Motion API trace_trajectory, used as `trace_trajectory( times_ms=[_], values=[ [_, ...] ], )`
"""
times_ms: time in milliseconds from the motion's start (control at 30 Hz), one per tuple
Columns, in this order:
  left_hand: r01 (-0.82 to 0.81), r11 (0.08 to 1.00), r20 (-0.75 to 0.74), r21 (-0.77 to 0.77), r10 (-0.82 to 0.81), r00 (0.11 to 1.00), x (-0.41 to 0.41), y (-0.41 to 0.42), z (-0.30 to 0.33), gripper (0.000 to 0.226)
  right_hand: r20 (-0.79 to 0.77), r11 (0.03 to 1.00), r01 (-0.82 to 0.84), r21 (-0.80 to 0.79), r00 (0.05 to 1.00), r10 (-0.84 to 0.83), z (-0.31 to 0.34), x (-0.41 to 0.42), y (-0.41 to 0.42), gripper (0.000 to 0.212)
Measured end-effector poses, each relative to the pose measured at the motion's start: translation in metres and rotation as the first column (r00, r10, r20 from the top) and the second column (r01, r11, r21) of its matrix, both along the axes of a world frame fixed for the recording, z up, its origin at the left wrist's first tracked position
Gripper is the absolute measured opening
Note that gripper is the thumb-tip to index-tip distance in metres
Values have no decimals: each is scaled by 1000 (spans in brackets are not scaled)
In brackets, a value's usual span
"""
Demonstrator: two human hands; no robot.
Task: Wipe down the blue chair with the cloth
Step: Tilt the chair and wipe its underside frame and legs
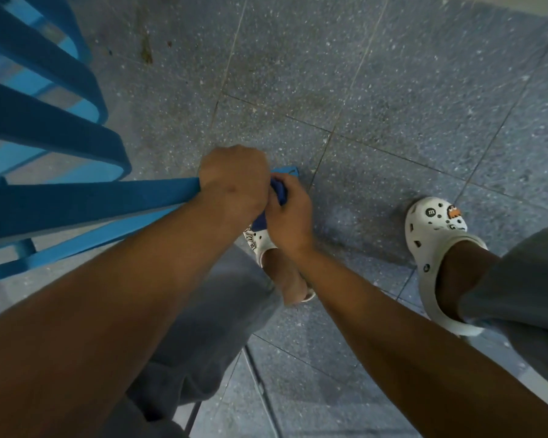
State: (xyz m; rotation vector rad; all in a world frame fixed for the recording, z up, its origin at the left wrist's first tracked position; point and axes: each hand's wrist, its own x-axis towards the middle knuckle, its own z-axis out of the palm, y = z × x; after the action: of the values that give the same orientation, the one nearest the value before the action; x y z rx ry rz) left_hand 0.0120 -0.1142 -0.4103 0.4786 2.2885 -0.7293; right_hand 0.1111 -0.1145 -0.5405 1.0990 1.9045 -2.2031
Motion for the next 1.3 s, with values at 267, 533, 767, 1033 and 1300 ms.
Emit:
trace_trajectory(
  times_ms=[267, 533, 767, 1033, 1300],
  values=[
    [-99, 994, 25, 40, 98, 995, -5, -2, -2, 21, 238, 991, 76, -114, 970, -47, -39, -21, 18, 17],
    [-119, 992, 47, 29, 118, 992, -8, -3, -14, 13, 61, 988, 72, -136, 996, -65, -12, -4, -21, 18],
    [-105, 995, 46, 5, 104, 994, -12, -3, -23, 15, 260, 994, 8, -111, 966, 21, -48, -27, 22, 18],
    [-34, 999, 8, 33, 34, 999, -6, -5, -44, 14, 82, 980, 86, -179, 994, -72, -25, -4, -8, 17],
    [7, 1000, 40, 17, -7, 999, -6, -2, -55, 23, 305, 1000, -25, -9, 952, 26, -93, -23, 43, 19]
  ],
)
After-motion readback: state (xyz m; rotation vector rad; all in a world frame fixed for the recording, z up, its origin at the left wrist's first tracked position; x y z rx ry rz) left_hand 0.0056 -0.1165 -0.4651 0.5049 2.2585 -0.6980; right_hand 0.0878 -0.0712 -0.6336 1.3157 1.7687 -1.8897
